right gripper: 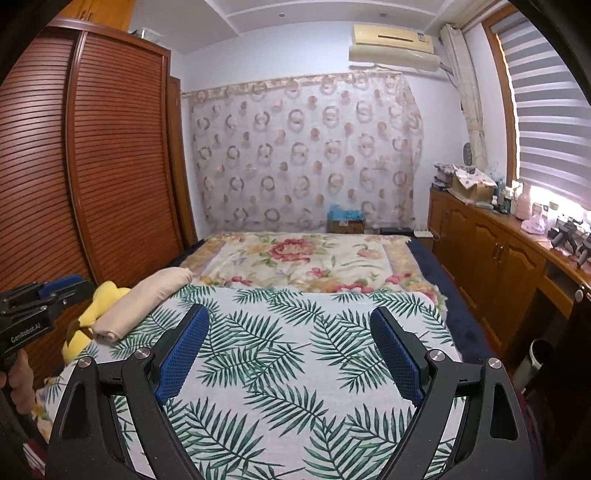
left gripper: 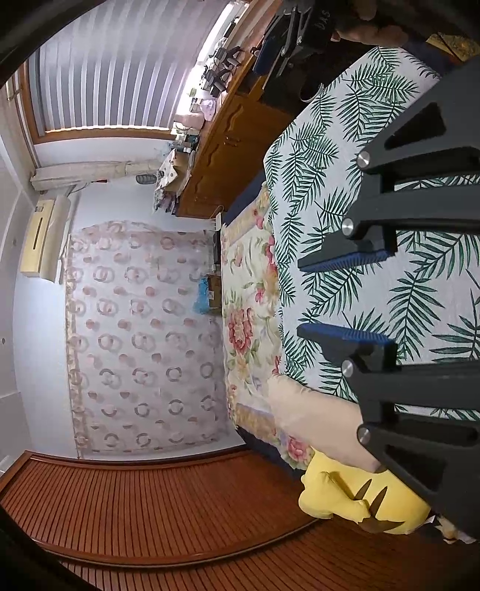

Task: Fold small clothes

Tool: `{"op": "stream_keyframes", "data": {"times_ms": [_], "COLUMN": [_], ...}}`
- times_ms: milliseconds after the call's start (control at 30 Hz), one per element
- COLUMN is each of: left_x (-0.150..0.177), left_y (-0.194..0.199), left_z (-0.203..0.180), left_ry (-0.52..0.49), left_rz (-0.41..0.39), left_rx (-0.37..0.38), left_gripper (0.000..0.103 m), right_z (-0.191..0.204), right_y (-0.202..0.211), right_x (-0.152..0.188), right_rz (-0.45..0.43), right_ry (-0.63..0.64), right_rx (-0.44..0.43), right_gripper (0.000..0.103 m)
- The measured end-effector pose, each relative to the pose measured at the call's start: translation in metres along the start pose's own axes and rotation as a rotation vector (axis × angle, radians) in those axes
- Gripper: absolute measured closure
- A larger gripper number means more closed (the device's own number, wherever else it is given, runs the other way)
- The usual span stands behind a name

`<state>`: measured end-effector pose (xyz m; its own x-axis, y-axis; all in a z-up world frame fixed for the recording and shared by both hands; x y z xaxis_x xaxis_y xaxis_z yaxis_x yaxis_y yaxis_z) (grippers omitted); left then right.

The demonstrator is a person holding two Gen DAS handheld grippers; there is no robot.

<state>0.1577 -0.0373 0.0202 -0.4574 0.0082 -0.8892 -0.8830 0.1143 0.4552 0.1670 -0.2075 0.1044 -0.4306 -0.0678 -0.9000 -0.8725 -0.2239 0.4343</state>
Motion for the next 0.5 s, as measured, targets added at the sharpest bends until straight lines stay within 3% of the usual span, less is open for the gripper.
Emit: {"op": "stream_keyframes", "data": {"times_ms": [500], "left_x": [-0.0001], "left_y": [-0.0001], "left_z": [0.0057], "left_ry": [0.006], "left_rz": [0.001], "left_rx": [-0.008], "left_gripper": [0.075], "right_z": [-0.0053], "right_y": [0.0029], "right_x": [0.0025], "right_rz": [0.003], "right_ry": [-0.003], "right_rx": [0.000], "right_gripper": [0.012]}}
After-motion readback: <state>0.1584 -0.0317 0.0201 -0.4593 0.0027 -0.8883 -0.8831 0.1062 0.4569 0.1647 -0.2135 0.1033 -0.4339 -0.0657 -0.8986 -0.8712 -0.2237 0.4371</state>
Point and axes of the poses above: each gripper's, at about its wrist camera, not at the fingertips, and y roughly against the way its jaws point, z to its left, x to its underside, the point moved 10 cm from there along -y, roughly the way its jaws point, and after that the axes turned 1 degree about x, right-handed, at the moved point
